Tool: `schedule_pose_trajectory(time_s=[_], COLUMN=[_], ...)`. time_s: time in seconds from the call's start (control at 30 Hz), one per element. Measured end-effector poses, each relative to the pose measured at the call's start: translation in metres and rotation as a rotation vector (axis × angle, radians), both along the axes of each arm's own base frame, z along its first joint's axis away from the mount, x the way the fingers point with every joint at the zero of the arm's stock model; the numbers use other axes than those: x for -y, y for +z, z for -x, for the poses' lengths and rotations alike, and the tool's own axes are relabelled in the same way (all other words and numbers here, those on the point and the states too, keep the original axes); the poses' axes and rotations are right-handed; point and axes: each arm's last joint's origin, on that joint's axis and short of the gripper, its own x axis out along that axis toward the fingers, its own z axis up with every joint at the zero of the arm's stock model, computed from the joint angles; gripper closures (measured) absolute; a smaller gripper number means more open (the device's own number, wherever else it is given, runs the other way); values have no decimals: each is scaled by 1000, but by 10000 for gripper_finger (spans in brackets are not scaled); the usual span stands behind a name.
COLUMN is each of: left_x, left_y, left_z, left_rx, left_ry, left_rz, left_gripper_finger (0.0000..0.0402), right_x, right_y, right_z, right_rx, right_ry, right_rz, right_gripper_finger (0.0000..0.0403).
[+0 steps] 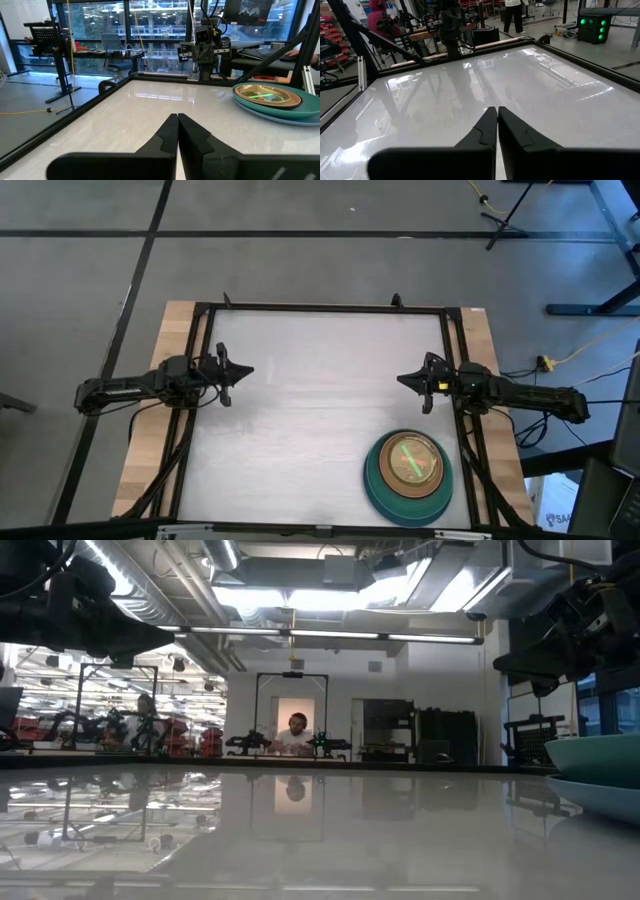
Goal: Stack plastic plates
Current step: Return to Home Position
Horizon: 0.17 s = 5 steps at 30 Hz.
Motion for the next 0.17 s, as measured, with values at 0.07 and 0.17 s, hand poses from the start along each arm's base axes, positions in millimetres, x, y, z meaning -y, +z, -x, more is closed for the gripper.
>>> schedule_pose_trajectory(time_s=[0.07,0.17], left_x=[0,0], left_y=[0,0], left_z=[0,0], left_rx=[0,0], left_ry=[0,0], left_rz=[0,0], left_gripper_finger=[397,397], right_x=[0,0], right_y=[0,0], right_z=[0,0], right_rx=[0,0], right_ry=[0,0], right_rz=[0,0], right_gripper_finger=[393,393])
